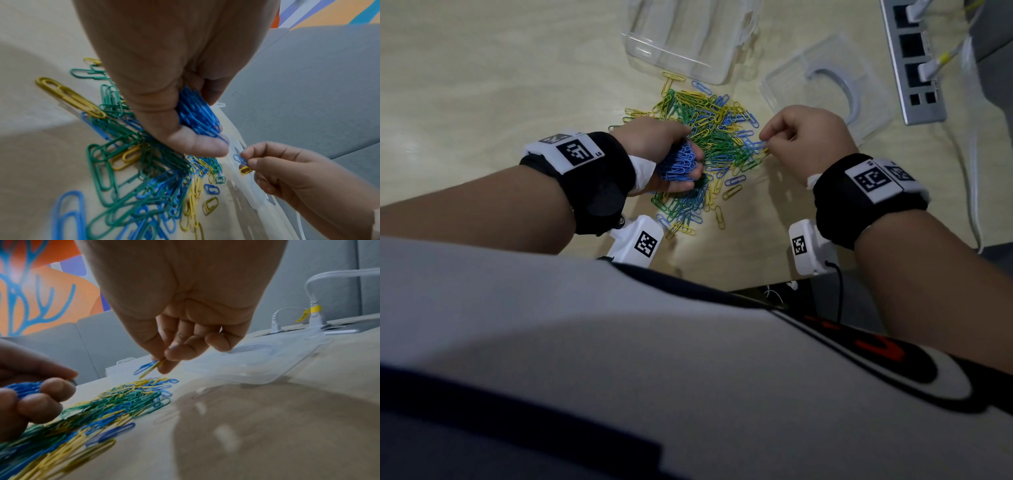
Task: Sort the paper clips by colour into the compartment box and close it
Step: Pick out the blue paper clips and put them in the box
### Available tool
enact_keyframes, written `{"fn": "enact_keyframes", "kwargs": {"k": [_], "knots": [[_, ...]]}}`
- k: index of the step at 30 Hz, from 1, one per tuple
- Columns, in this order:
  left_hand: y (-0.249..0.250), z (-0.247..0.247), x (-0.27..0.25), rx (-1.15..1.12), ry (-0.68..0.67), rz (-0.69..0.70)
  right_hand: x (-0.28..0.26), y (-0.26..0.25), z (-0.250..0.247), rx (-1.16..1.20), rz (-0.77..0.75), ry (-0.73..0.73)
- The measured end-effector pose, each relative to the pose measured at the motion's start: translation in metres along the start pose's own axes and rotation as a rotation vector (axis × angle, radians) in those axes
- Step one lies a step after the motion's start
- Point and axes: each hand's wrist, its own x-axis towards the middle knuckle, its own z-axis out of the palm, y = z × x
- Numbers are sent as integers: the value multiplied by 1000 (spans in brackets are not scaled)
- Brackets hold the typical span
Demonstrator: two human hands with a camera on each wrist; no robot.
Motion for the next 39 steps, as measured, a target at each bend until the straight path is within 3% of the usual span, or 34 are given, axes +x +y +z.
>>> {"fn": "enact_keyframes", "kwargs": {"k": [5,11,18,22,31,39], "knots": [[1,-1,-1,-8,-1,-5,8,-2,3,-45,41,53],[2,-3,-1,-13,9,-22,17,-2,5,-255,100,-77],[3,-6,2,-17,8,-21,24,-13,6,-293,-1,-11],[2,-6,4,-3,-7,-25,32,-16,12,-372,-19,-95],[1,-13,6,15,-13,-20,35,-20,17,-514,-100,-103],[1,-13,6,30,-6,-2,36,-26,21,-537,-3,-221]]}}
